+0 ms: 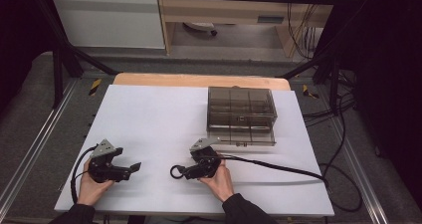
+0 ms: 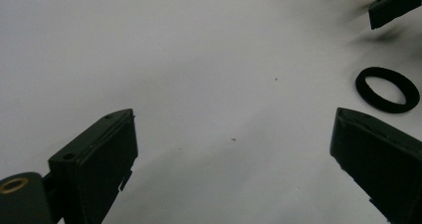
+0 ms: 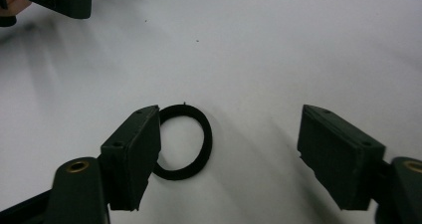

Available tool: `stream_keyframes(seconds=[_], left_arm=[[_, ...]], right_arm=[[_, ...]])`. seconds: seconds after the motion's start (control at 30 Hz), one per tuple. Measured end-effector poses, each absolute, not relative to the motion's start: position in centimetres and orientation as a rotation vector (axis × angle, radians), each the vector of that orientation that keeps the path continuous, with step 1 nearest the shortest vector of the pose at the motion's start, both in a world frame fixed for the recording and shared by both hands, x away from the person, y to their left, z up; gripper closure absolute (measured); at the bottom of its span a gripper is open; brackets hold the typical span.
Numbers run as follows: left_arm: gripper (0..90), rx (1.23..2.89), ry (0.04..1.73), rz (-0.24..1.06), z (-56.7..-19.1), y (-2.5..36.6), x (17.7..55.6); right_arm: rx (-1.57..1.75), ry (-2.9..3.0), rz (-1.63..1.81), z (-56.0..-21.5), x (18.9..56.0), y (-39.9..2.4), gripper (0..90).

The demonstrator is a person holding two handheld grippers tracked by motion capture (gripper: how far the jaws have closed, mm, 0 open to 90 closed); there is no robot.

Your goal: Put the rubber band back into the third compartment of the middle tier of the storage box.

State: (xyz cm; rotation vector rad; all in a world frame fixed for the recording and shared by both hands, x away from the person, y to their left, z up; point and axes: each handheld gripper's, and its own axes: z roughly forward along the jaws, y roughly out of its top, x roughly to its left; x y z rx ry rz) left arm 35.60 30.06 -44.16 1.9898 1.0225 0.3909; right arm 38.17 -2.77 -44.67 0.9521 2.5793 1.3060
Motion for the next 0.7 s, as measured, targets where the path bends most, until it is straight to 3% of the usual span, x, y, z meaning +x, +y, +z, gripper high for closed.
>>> stream_keyframes(seconds=[0.7], left_arm=[[4.5, 1.990, 1.025, 0.391, -44.17, 30.11, 35.62]], right_arm=[[0.946, 2.636, 1.254, -45.32, 38.06, -1.77, 65.1]])
